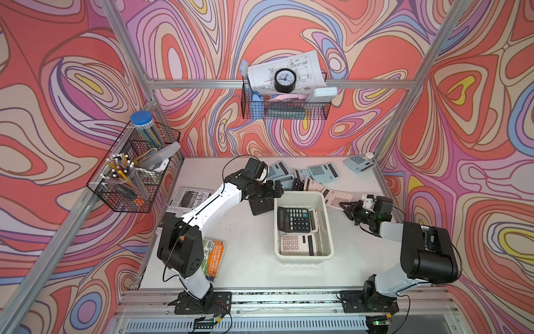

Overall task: Put the calculator in the storage box
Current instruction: Pick up the calculator at the center of the board.

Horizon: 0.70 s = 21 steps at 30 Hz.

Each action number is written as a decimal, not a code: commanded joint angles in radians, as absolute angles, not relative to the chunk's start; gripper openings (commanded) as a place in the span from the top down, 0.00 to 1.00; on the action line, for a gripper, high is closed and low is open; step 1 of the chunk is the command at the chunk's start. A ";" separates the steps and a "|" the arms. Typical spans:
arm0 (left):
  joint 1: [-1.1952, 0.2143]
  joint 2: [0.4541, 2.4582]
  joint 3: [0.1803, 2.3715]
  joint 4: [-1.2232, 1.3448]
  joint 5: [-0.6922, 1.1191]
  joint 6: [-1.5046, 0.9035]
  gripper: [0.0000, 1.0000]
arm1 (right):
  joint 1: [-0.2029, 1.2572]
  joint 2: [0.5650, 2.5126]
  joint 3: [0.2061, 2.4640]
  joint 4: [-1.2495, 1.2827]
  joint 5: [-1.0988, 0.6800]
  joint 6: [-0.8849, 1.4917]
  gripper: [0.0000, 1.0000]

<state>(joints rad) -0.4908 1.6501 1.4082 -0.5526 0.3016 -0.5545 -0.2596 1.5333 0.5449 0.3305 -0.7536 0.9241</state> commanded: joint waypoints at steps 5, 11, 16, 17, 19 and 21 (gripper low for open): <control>-0.486 1.471 1.264 -0.494 0.239 -0.603 0.02 | -0.255 1.300 0.649 0.061 -0.743 0.833 0.92; -0.485 1.376 1.198 -0.514 0.196 -0.607 0.02 | -0.252 1.149 0.753 -0.146 -0.809 0.785 0.92; -0.480 1.285 1.129 -0.498 0.186 -0.627 0.01 | -0.234 1.030 0.812 -0.291 -0.874 0.770 0.90; -0.478 1.271 1.115 -0.487 0.195 -0.636 0.01 | -0.228 1.014 0.817 -0.307 -0.885 0.773 0.90; -0.474 1.247 1.085 -0.456 0.242 -0.647 0.02 | -0.204 0.984 0.824 -0.337 -0.906 0.788 0.90; -0.472 1.235 1.074 -0.451 0.274 -0.655 0.01 | -0.173 0.961 0.825 -0.363 -0.913 0.799 0.90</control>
